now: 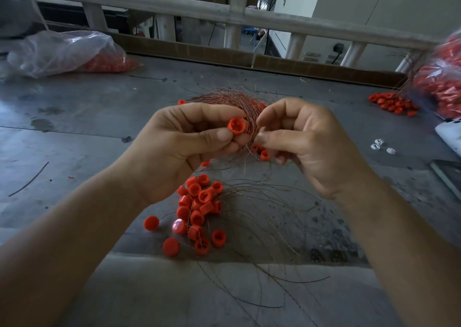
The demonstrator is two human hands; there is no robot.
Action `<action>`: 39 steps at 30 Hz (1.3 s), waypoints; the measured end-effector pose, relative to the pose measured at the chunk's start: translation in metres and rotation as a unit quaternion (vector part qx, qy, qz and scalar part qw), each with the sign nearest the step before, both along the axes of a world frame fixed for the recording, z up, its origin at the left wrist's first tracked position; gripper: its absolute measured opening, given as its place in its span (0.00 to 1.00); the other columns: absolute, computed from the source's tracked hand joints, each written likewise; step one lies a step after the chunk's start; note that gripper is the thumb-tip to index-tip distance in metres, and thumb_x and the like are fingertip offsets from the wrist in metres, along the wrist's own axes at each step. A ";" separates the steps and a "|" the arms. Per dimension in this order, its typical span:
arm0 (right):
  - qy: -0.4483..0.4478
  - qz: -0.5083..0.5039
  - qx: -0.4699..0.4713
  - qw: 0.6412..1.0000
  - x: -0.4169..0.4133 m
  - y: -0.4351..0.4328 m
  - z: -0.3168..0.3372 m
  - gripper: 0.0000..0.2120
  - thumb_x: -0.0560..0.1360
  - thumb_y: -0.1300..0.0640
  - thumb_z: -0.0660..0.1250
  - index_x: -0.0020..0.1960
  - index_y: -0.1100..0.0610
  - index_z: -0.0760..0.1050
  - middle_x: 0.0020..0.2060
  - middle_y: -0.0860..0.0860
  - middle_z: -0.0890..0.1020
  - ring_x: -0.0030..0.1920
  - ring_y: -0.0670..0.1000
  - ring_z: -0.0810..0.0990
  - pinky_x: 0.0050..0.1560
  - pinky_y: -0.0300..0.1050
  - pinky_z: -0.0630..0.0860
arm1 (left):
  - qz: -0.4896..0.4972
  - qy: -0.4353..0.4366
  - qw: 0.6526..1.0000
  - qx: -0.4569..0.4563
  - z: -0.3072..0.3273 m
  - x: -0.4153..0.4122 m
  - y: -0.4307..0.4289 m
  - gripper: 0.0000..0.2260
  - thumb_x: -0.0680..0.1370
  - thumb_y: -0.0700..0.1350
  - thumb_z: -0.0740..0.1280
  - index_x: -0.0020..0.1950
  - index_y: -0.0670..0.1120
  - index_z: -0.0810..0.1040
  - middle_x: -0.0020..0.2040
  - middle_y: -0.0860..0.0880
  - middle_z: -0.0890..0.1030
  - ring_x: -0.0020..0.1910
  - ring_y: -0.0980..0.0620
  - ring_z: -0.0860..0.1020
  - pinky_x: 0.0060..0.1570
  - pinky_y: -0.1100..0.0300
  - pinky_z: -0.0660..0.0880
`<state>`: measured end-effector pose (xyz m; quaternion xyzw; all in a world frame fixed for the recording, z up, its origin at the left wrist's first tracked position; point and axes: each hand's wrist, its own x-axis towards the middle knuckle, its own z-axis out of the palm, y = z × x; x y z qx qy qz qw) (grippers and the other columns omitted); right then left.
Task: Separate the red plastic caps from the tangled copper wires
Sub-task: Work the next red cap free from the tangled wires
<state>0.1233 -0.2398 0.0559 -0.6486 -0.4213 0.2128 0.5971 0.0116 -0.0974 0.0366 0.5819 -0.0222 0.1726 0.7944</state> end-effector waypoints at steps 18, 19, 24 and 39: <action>-0.196 -0.299 -0.134 0.924 0.071 -0.014 -0.024 0.05 0.71 0.61 0.69 0.38 0.53 0.77 0.31 0.44 0.77 0.33 0.42 0.75 0.37 0.36 0.69 | -0.004 0.030 0.998 -0.053 -0.004 0.002 -0.003 0.09 0.60 0.39 0.70 0.39 0.42 0.84 0.39 0.44 0.84 0.39 0.52 0.83 0.37 0.66 0.78; -0.233 -0.297 -0.182 0.908 0.075 -0.014 -0.029 0.03 0.71 0.60 0.69 0.40 0.54 0.78 0.31 0.43 0.76 0.33 0.41 0.73 0.37 0.35 0.67 | -0.006 0.030 0.998 -0.053 -0.004 0.002 -0.004 0.09 0.60 0.39 0.70 0.39 0.42 0.84 0.40 0.44 0.84 0.40 0.52 0.83 0.37 0.66 0.78; -0.278 -0.217 -0.273 0.895 0.076 -0.005 -0.051 0.11 0.73 0.60 0.68 0.55 0.54 0.79 0.39 0.45 0.77 0.42 0.45 0.74 0.45 0.34 0.67 | -0.006 0.029 0.998 -0.060 -0.002 0.002 -0.004 0.09 0.61 0.38 0.69 0.39 0.42 0.84 0.40 0.43 0.84 0.39 0.52 0.83 0.37 0.66 0.79; -0.259 -0.256 -0.210 0.907 0.078 -0.005 -0.049 0.10 0.71 0.57 0.71 0.35 0.49 0.71 0.33 0.44 0.76 0.36 0.42 0.74 0.36 0.35 0.68 | -0.011 0.042 0.998 -0.050 -0.005 0.004 -0.003 0.08 0.63 0.37 0.68 0.40 0.42 0.84 0.40 0.43 0.84 0.40 0.52 0.83 0.37 0.66 0.78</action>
